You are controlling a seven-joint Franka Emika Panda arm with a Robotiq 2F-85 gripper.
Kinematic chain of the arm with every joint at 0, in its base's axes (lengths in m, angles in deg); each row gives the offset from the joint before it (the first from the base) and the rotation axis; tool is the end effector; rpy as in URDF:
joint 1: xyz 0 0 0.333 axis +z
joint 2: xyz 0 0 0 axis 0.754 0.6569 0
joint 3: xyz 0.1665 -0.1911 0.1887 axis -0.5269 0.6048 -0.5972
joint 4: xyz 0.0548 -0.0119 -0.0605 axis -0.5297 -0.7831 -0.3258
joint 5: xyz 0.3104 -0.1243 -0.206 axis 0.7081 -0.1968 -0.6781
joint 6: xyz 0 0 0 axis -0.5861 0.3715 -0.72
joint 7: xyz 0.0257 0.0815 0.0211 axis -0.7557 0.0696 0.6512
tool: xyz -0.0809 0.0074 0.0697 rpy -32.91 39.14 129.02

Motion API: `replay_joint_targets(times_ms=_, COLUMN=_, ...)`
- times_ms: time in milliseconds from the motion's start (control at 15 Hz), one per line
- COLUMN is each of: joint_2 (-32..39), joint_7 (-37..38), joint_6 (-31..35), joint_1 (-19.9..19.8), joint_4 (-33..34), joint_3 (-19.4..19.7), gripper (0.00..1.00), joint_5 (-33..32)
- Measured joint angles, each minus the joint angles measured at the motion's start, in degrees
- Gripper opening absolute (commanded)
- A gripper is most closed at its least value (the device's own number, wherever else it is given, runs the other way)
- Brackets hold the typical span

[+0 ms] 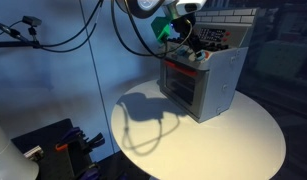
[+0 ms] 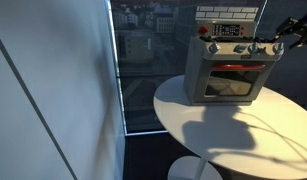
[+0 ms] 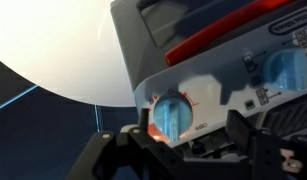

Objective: Twist the knob on the stove

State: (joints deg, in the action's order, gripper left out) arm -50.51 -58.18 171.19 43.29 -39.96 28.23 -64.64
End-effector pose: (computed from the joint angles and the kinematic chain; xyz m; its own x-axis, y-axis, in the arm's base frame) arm 0.5748 -0.1101 0.4378 0.6509 -0.5676 0.5041 -0.4857 -0.8217 -0.2982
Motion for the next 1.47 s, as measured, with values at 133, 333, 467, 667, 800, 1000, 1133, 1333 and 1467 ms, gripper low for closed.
replay_joint_targets(times_ms=133, joint_2=0.0, joint_7=0.0, joint_6=0.0, joint_1=0.0, joint_4=0.1, joint_3=0.0, gripper=0.64, joint_5=0.0)
replay_joint_targets(times_ms=333, joint_2=0.0, joint_7=0.0, joint_6=0.0, joint_1=0.0, joint_4=0.3, joint_3=0.0, gripper=0.63, joint_5=0.0)
replay_joint_targets(times_ms=467, joint_2=0.0, joint_7=0.0, joint_6=0.0, joint_1=0.0, joint_4=0.3, joint_3=0.0, gripper=0.64, joint_5=0.0)
replay_joint_targets(times_ms=667, joint_2=0.0, joint_7=0.0, joint_6=0.0, joint_1=0.0, joint_4=0.4, joint_3=0.0, gripper=0.66, joint_5=0.0)
replay_joint_targets(times_ms=800, joint_2=0.1, joint_7=0.0, joint_6=0.0, joint_1=0.0, joint_4=0.4, joint_3=0.0, gripper=0.65, joint_5=0.0)
replay_joint_targets(times_ms=1000, joint_2=0.1, joint_7=0.0, joint_6=0.0, joint_1=0.0, joint_4=0.4, joint_3=0.0, gripper=0.66, joint_5=0.0)
replay_joint_targets(times_ms=1133, joint_2=0.2, joint_7=0.0, joint_6=0.0, joint_1=0.0, joint_4=0.4, joint_3=0.0, gripper=0.69, joint_5=0.0)
replay_joint_targets(times_ms=1333, joint_2=0.4, joint_7=0.0, joint_6=0.0, joint_1=-0.1, joint_4=0.5, joint_3=0.0, gripper=0.70, joint_5=0.0)
replay_joint_targets(times_ms=1467, joint_2=0.5, joint_7=0.0, joint_6=0.0, joint_1=-0.1, joint_4=0.6, joint_3=0.0, gripper=0.65, joint_5=0.0)
